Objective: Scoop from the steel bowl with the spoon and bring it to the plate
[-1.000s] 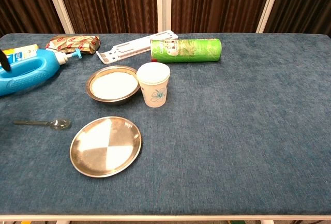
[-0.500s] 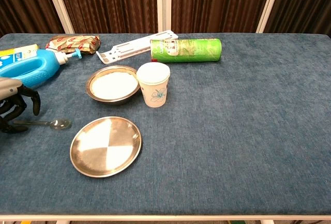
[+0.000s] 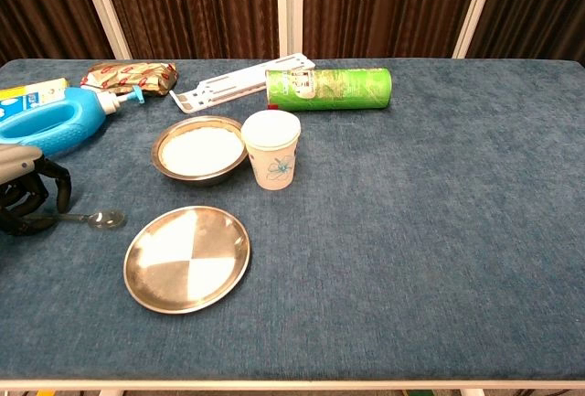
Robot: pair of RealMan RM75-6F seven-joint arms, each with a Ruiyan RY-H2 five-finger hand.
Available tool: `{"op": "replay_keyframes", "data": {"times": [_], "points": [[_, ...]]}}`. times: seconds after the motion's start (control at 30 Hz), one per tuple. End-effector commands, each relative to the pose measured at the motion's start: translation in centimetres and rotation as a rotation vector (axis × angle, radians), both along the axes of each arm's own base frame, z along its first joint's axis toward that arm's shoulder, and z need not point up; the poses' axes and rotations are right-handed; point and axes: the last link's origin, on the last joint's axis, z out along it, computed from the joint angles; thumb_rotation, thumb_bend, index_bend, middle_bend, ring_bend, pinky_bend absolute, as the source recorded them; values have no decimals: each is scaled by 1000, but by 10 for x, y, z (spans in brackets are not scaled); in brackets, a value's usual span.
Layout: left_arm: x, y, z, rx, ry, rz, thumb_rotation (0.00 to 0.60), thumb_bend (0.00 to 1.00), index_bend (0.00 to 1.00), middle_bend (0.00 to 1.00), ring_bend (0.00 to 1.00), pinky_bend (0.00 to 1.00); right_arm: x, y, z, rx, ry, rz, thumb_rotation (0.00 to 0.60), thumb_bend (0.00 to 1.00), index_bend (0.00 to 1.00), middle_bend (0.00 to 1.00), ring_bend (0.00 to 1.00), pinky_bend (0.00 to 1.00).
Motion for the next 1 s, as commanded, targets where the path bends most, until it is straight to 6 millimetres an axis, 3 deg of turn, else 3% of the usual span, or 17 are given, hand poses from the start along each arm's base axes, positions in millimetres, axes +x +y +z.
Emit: {"op": "replay_keyframes", "data": {"times": [0.03, 0.6, 0.8, 1.0], "points": [[-1, 0, 0, -1, 4, 1, 600, 411, 569, 919, 872, 999, 0, 0, 0, 1, -1, 0, 600, 221, 95, 182, 0, 8], [-2, 2, 1, 15, 12, 4, 600, 427, 626, 935, 887, 1000, -1, 2, 0, -2, -3, -4, 600, 220, 95, 185, 0, 8], [7, 11, 23, 33, 40, -25, 600, 441, 633, 939, 889, 1000, 1, 2, 3, -8, -1, 5, 600, 219, 95, 186, 0, 8], [29, 39, 52, 64, 88, -69, 600, 447, 634, 940, 890, 1000, 2, 2, 4, -5, -1, 19, 600, 219, 95, 187, 0, 8]]}}
